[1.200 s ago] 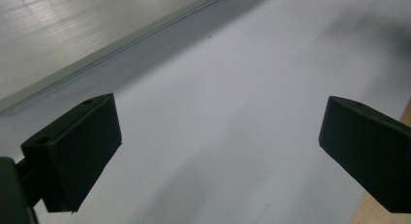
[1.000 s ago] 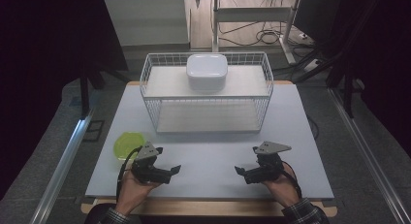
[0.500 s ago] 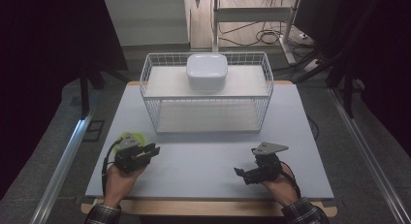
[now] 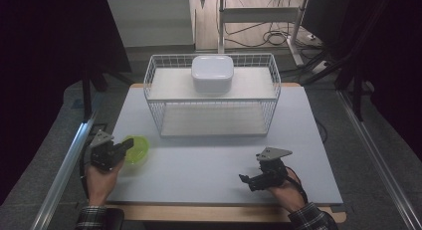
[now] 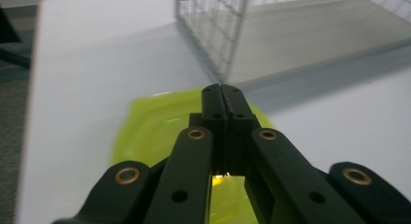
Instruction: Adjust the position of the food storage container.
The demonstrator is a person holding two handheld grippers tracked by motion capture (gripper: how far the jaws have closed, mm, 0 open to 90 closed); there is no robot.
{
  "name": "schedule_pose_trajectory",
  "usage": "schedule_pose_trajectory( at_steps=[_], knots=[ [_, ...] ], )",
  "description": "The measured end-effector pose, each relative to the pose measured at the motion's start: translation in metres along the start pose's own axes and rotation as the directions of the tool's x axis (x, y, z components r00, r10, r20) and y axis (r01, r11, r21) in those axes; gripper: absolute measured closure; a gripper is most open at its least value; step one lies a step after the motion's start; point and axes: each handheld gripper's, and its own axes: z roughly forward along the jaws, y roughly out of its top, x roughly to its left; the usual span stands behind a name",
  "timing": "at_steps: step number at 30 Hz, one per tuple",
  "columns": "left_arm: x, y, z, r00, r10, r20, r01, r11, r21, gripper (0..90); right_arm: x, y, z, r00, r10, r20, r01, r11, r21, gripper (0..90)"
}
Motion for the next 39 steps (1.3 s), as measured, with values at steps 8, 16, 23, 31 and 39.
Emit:
schedule_pose_trajectory(
  at_steps=[8,16,23,31,39],
  knots=[
    [0.030,-0.009,-0.003,0.9928,-0.042,-0.113,0.044,0.9988,0.020,89.9,0.000,0.000,0.001,0.9999,-0.010,0.004,0.009,1.000,0.009,3.5],
    [0.038,-0.017,0.008,0.9852,-0.051,-0.164,0.067,0.9934,0.094,89.9,0.000,0.000,0.000,0.9999,-0.011,0.006,0.011,1.000,0.013,3.6],
    [0.031,-0.018,0.013,0.9842,-0.055,-0.168,0.073,0.9919,0.103,89.9,0.000,-0.001,0.001,0.9999,-0.012,0.009,0.011,1.000,0.019,3.7],
    [0.012,-0.015,0.019,0.9919,-0.061,-0.111,0.073,0.9910,0.112,89.9,0.000,-0.001,0.002,0.9998,-0.015,0.008,0.015,0.999,0.029,3.8],
    [-0.023,-0.011,0.028,0.9997,-0.009,-0.025,0.013,0.9898,0.142,89.9,0.000,-0.001,0.002,0.9999,-0.015,0.007,0.015,0.999,0.035,3.8]
  ],
)
